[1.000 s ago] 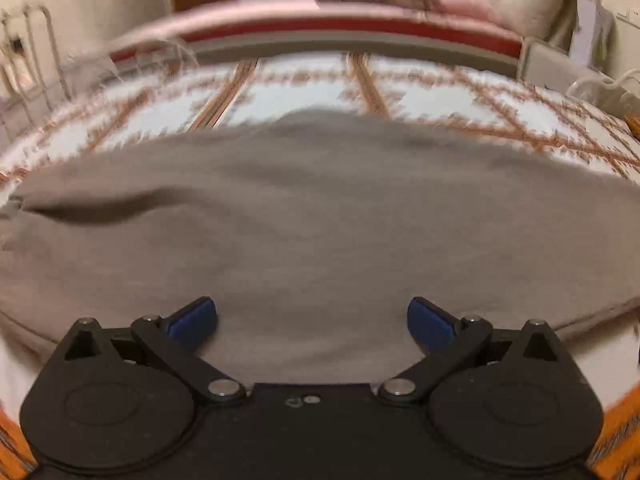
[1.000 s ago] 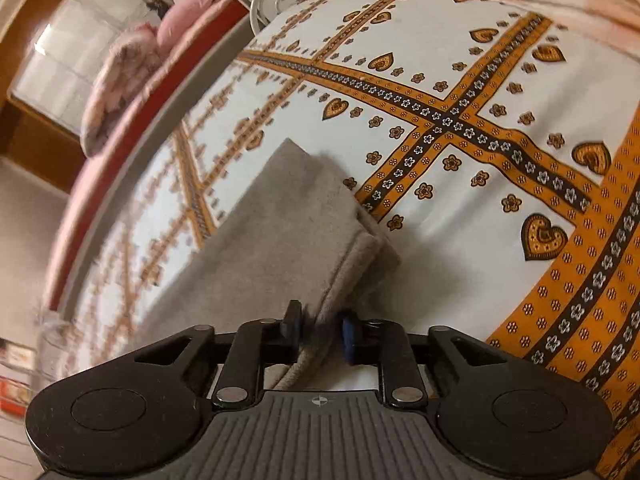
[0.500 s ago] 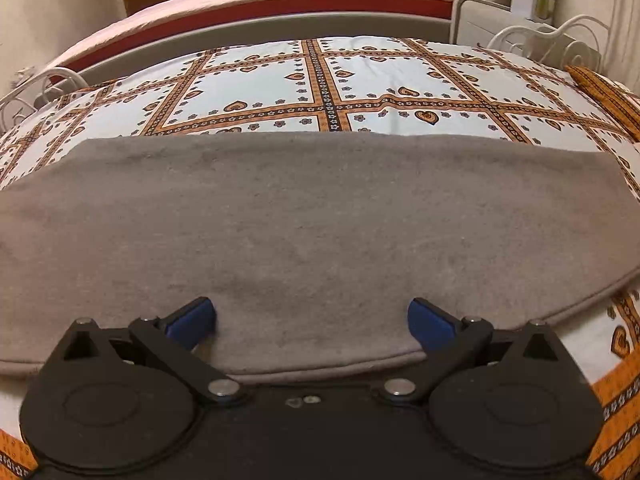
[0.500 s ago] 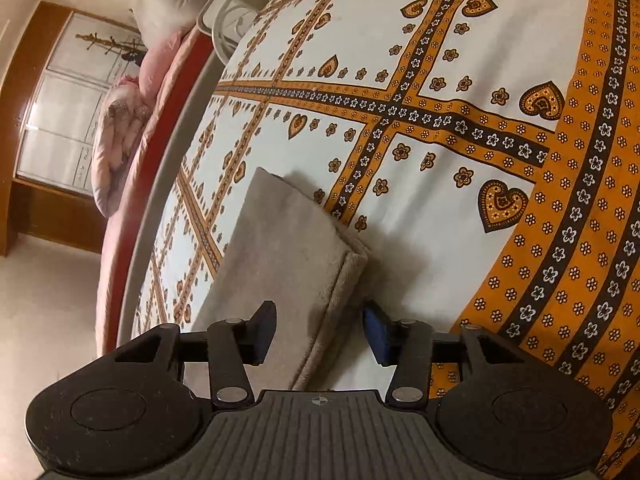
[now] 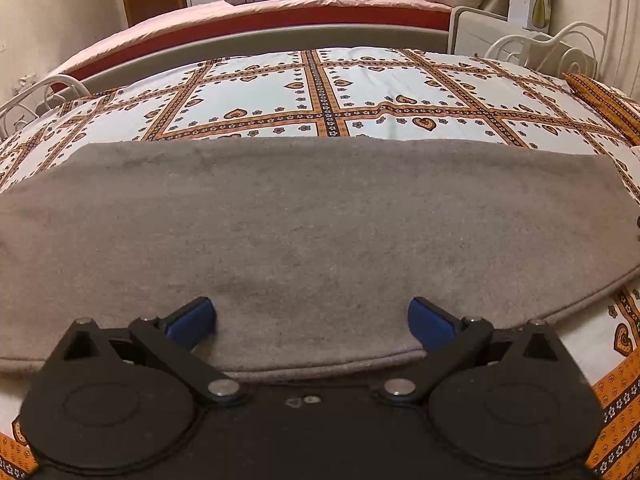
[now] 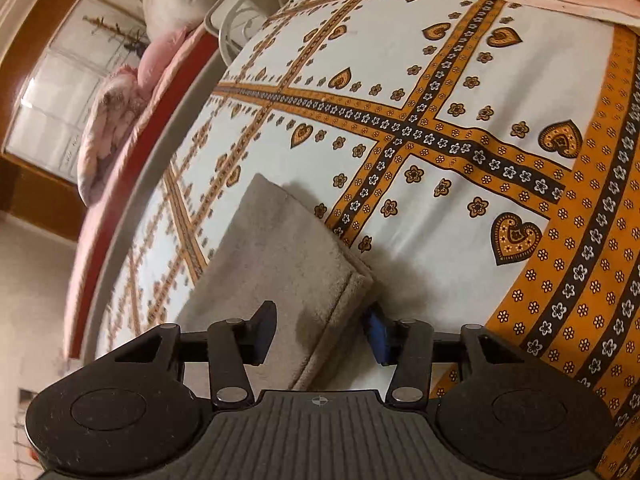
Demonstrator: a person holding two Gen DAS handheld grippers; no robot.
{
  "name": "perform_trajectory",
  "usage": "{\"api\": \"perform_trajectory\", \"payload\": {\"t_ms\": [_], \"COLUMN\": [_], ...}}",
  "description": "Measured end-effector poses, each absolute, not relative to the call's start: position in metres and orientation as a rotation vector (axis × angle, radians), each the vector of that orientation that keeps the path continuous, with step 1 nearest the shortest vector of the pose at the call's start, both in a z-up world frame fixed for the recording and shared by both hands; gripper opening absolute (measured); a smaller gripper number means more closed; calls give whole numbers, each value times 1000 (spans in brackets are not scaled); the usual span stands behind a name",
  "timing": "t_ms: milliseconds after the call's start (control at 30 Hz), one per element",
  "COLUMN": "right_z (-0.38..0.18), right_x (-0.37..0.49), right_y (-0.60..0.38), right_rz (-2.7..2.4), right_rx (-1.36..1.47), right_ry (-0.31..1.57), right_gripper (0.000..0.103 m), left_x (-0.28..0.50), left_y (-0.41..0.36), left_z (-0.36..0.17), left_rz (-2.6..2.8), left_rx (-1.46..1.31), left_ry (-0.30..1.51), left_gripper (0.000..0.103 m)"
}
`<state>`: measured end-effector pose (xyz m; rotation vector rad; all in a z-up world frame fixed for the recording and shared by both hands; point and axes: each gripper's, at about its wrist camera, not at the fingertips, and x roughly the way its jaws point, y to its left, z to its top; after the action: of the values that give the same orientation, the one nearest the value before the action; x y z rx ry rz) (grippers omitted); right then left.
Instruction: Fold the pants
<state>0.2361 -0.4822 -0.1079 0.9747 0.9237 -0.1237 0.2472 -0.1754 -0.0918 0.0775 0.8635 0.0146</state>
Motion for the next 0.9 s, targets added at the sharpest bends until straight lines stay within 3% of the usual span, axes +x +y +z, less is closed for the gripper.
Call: {"api": "perform_trajectory", "payload": {"t_ms": [33,67,367,733,900], "right_z": [-105,-103,-55,24,-2], "right_x": [240,244,249,268,235], "right_y": [-479,-476,-434,-228,-96], "right_rz": [-106,-76,-3,283,518], "right_rx": [929,885,643,230,41], "right_ry": [934,937,802,648,669], "right_gripper": [17,14,14,14,15], "left_x": [246,246,245,206,179], "left_y": [-175,-176,-137,218,285], "left_z": [-92,-93,-82,-31,-33], "left_rz": [15,14,-66,420,480], "left_rx": [78,79,104,-53,-361], "left_ry": [859,856,827,743,727], "left_gripper": [97,97,97,97,97]}}
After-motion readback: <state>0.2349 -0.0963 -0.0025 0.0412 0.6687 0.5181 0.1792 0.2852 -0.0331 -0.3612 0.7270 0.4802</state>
